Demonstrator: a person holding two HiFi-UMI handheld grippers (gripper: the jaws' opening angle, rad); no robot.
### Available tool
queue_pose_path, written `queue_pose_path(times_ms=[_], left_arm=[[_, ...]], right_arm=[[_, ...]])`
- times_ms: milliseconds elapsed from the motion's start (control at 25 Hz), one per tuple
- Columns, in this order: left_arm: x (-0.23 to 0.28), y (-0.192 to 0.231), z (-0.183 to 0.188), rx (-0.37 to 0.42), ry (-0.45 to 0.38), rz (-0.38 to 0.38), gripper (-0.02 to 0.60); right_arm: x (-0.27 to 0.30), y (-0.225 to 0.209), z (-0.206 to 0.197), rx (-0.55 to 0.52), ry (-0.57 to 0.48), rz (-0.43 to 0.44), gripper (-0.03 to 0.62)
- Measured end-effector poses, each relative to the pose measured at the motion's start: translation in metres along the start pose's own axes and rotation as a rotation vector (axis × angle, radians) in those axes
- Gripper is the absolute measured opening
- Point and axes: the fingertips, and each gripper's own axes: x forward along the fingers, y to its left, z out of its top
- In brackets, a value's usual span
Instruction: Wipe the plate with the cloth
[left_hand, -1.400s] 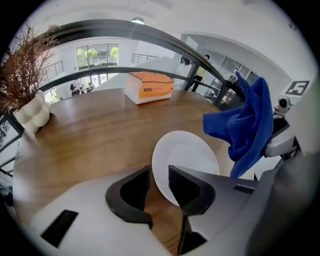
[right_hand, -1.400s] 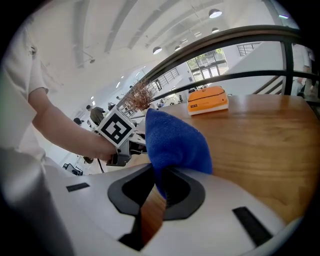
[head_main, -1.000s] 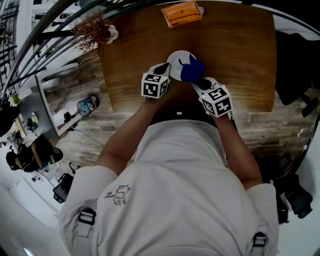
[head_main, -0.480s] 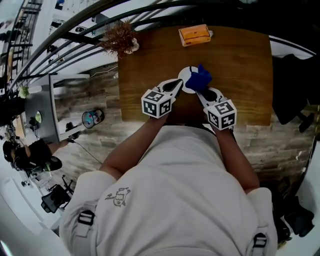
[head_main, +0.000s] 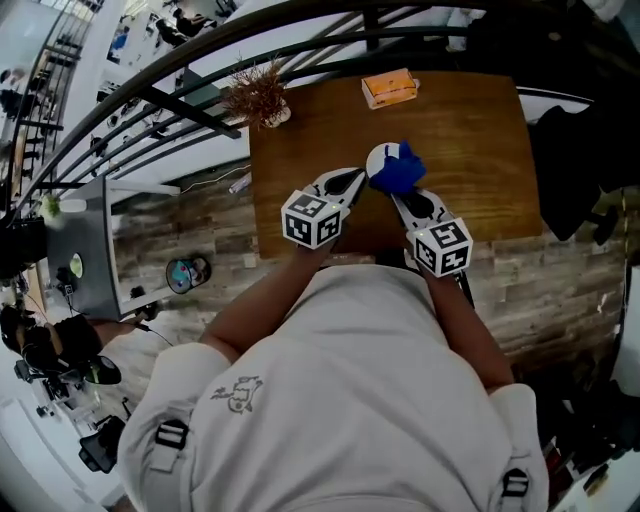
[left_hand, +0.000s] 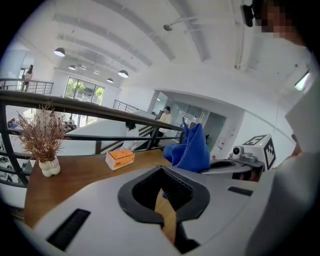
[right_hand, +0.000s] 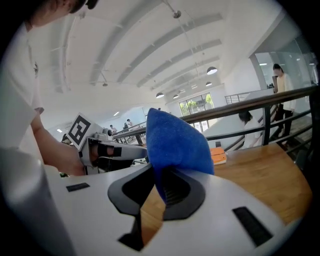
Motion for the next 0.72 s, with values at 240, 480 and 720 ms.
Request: queue_pose_path(times_ms=[240,480,720], left_arm=[[-0.067,-0.014,-0.009,0.093,-0.078,-0.015,0.006],[-0.129,-0.036,-0.021,0.087,-0.127,-0.072,0.006],[-0.175,-0.067,-0.035,0.132,-0.182,-0.101,0.006]], right_arm=[[-0.018,0.060,-0.010,-0.007,-0.091,-0.080,0.046],[-0.040,0.117,-0.018,-0.005,-0.177,-0.160,0.046],[-0.080,0.164,-0.020,-0.075,-0.273,-0.252,0.046]])
